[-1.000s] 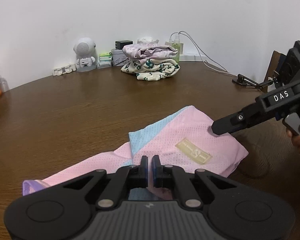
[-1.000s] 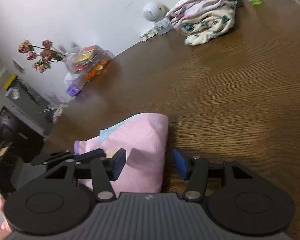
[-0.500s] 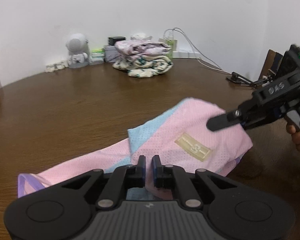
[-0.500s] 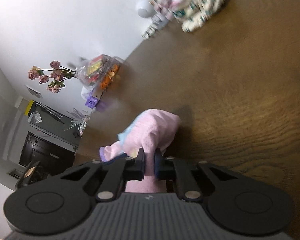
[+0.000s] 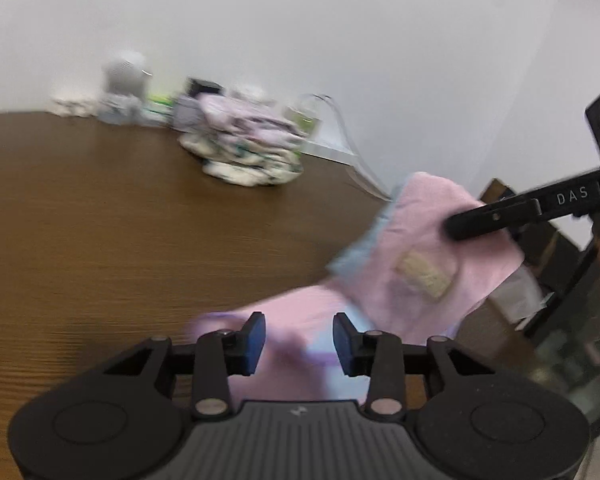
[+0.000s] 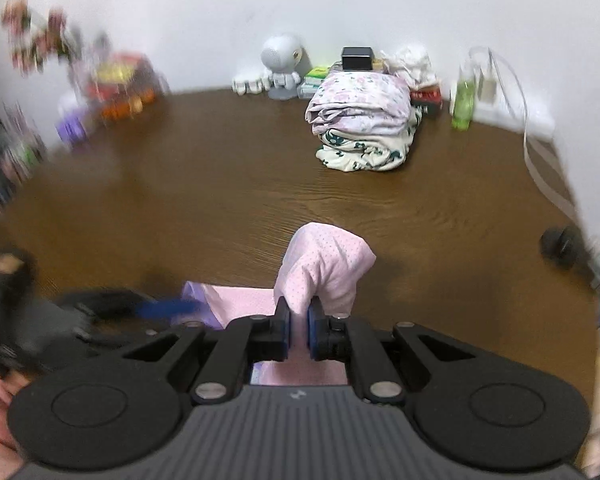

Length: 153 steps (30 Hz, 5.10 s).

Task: Fold clothes

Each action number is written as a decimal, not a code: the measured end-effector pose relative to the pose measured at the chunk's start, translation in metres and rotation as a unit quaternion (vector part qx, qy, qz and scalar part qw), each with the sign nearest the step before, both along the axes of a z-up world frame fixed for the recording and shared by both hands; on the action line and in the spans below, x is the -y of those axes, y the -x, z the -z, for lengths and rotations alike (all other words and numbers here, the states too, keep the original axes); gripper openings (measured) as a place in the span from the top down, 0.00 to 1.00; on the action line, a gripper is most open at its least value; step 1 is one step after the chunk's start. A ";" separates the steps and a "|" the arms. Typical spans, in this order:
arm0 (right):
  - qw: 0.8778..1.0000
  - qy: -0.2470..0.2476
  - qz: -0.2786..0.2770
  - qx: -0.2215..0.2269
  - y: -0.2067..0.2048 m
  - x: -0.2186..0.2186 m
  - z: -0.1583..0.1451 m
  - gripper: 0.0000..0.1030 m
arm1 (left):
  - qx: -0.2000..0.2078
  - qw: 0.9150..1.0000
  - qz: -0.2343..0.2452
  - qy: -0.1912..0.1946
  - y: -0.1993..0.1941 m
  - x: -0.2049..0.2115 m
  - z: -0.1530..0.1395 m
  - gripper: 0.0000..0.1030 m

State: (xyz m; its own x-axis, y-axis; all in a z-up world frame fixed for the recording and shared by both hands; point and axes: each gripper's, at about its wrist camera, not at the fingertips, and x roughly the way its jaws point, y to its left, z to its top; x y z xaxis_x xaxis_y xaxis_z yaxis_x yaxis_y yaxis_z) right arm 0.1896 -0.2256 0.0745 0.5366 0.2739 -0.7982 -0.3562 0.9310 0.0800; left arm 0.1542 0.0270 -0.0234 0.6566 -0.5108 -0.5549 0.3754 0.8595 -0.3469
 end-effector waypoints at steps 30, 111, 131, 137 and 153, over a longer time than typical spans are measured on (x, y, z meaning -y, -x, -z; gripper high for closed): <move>0.997 -0.045 -0.055 0.028 0.042 -0.058 0.047 0.81 | -0.002 0.995 0.000 0.096 -0.002 -0.037 -0.002 0.68; 0.984 -0.118 -0.059 0.121 0.051 0.006 0.111 0.46 | 0.059 0.994 -0.065 -0.064 0.006 0.035 -0.011 0.42; 0.983 -0.151 -0.003 0.106 0.074 0.019 0.087 0.00 | 0.011 0.985 -0.168 -0.032 0.077 0.014 -0.021 0.00; 0.984 -0.151 0.011 0.093 0.072 0.019 0.093 0.00 | -0.014 0.984 -0.178 -0.020 0.071 0.007 -0.016 0.00; 0.985 -0.148 0.020 0.082 0.071 0.022 0.099 0.00 | -0.029 0.982 -0.184 -0.032 0.067 0.011 -0.011 0.00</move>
